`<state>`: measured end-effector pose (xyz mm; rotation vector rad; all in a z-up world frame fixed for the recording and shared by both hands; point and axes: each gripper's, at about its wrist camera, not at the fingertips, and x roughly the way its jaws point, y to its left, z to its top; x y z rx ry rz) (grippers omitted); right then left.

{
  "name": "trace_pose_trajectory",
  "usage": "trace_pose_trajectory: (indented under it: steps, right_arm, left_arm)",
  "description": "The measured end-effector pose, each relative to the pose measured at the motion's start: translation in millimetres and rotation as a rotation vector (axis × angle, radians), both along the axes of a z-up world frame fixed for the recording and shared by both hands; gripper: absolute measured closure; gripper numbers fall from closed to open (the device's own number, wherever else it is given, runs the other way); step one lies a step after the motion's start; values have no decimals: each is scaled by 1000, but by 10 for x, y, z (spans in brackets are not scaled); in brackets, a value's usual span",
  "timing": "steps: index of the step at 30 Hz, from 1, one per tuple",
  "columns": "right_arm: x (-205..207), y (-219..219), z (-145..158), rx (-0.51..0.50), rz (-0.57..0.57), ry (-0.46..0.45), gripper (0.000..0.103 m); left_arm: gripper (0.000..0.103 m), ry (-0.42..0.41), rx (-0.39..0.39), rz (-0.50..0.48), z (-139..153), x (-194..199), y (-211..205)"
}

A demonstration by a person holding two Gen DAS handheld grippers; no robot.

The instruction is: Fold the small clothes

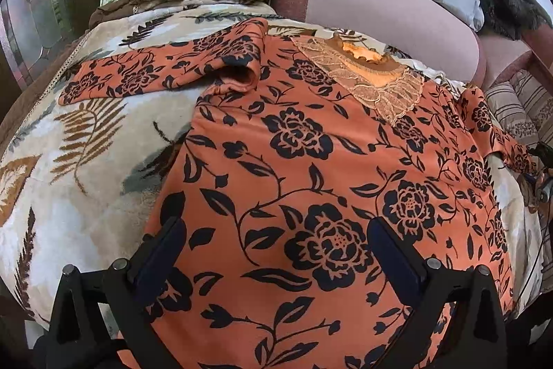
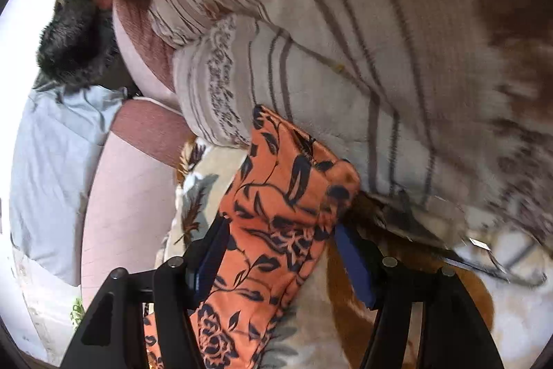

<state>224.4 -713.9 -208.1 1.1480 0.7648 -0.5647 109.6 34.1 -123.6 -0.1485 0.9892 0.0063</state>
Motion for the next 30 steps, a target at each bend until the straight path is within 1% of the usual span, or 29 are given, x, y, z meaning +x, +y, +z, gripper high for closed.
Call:
trace_pose_trajectory:
  steps: [2,3,4,5,7,8,10,11,12,13,14,15,16,17,19,20,21,22,23,25,27,28,29,30]
  right_arm:
    - [58,-48,-53,-13,-5,27,36]
    - [93,-55,-56,-17,5,30,41]
    - [169,-36,-24,-38,45,37,72]
    - [234,6,36,-71,80,48,79]
    - [318,129,251,-146,136,29,87]
    - [368,253,444,-199,180,0,89]
    - [446,486,741,-251,251,-51,90]
    - [518,708,1004,-291,310,-101,90]
    - [558,876,1189,-307,352,-145,91]
    - [612,1159,1460,-330,412,-207,91]
    - [651,1355,1621,-348,449,-245,91]
    - [692,1701,1878,-375,515,-307,91]
    - [704,1997,2058,-388,567,-354,91]
    - [712,2386,2246,-398,628,-407,91]
    - [745,2997,2421,-397,719,-469,91]
    - [752,3422,2458,-372,779,-504,91]
    - [754,3700,2439,-345,818,-519,91]
    - [779,4068,2366,-304,869,-527,90]
    - [749,4336,2268,-259,901,-529,90]
    - [763,4620,1993,-150,923,-517,90]
    - [764,4654,1625,-49,917,-465,87]
    - [716,4583,1476,-35,902,-431,80]
    - [664,4415,1324,-60,880,-386,76]
    - [622,4220,1217,-102,855,-336,52]
  left_arm:
    - [0,6,-3,5,-25,-8,21]
    - [0,6,-2,8,-31,-10,39]
    - [0,6,0,12,-31,-13,58]
    - [0,2,2,15,-22,-19,87]
    - [0,-8,2,22,-2,-34,136]
    - [0,-15,-1,29,7,-42,169]
    - [0,-23,-23,46,19,-60,242]
    - [0,-28,-34,54,27,-75,277]
    - [0,-36,-45,61,39,-99,313]
    - [0,-44,-55,67,54,-130,347]
    - [0,-48,-59,70,62,-149,366]
    - [0,-58,-64,74,80,-187,402]
    - [0,-65,-67,78,92,-218,436]
    - [0,-74,-72,88,104,-266,501]
    - [0,-84,-92,109,111,-336,629]
    - [0,-87,-99,119,109,-355,684]
    - [0,-91,-110,138,107,-394,778]
    - [0,-91,-119,153,101,-419,848]
    - [0,-87,-134,171,89,-452,952]
    - [0,-86,-140,192,77,-503,1079]
    - [0,-88,-132,214,71,-562,1211]
    - [0,-87,-126,226,59,-583,1266]
    - [0,-85,-123,233,46,-593,1300]
    - [0,-78,-121,243,21,-600,1335]
